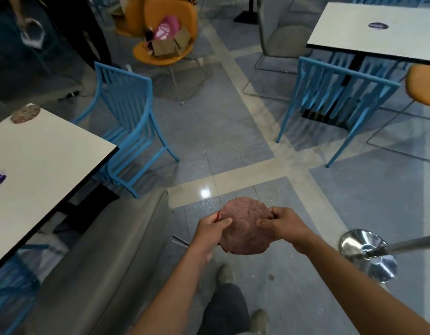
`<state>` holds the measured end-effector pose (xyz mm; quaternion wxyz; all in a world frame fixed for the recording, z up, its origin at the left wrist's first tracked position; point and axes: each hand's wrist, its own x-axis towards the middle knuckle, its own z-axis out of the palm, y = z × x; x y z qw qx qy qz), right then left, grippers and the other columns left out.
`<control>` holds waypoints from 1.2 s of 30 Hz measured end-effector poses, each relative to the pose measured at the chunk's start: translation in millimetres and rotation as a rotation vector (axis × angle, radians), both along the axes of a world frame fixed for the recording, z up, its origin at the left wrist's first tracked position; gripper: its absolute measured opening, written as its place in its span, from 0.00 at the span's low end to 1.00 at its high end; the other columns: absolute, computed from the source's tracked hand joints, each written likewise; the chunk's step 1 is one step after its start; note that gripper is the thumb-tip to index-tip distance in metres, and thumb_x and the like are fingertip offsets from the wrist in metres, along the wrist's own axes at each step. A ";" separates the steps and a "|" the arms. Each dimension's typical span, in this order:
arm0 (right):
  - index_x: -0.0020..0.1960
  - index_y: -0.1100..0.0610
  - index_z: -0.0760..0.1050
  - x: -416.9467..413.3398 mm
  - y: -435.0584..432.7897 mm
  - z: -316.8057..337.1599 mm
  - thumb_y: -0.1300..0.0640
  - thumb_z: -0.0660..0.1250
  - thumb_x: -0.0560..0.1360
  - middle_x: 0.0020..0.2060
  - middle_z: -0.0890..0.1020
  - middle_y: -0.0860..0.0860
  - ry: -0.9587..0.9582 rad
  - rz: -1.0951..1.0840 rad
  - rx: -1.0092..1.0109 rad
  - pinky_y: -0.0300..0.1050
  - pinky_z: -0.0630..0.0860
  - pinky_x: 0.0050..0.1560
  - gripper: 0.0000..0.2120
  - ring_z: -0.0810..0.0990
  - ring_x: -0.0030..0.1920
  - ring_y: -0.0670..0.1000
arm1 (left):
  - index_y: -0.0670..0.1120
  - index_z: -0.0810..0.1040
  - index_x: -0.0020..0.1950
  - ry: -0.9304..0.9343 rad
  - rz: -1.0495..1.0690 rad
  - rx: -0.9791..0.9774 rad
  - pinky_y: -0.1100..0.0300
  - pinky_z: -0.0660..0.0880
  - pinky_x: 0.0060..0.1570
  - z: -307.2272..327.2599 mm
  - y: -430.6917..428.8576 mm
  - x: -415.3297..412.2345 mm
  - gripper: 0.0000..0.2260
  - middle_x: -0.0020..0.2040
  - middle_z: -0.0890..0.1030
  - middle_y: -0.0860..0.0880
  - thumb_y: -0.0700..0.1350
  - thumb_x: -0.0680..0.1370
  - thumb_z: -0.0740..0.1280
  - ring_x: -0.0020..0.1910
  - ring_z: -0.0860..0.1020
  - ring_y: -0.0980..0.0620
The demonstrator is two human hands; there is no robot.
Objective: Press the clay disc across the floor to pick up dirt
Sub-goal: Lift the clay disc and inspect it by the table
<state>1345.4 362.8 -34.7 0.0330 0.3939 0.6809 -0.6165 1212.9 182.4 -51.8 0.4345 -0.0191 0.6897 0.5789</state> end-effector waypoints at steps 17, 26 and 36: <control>0.51 0.58 0.83 -257.3 184.7 15.6 0.58 0.75 0.74 0.44 0.86 0.54 -0.010 0.049 0.073 0.40 0.81 0.32 0.07 0.86 0.44 0.53 | 0.46 0.86 0.63 -0.027 0.185 -0.017 0.58 0.85 0.50 6.2 191.2 -234.2 0.10 0.54 0.90 0.49 0.41 0.83 0.71 0.51 0.88 0.50; 0.50 0.58 0.84 -360.8 267.8 1.4 0.59 0.76 0.73 0.42 0.88 0.54 -0.014 0.168 0.051 0.46 0.84 0.36 0.07 0.87 0.42 0.53 | 0.46 0.88 0.58 -0.059 0.266 -0.057 0.52 0.86 0.55 -8.0 254.6 -323.3 0.08 0.52 0.90 0.47 0.40 0.80 0.74 0.51 0.89 0.48; 0.44 0.58 0.83 -515.3 392.1 16.4 0.59 0.77 0.72 0.40 0.87 0.55 0.001 0.456 0.078 0.46 0.83 0.37 0.04 0.86 0.40 0.52 | 0.48 0.87 0.60 -0.008 0.464 -0.044 0.54 0.85 0.48 8.0 350.5 -424.6 0.09 0.51 0.90 0.50 0.40 0.80 0.74 0.50 0.89 0.50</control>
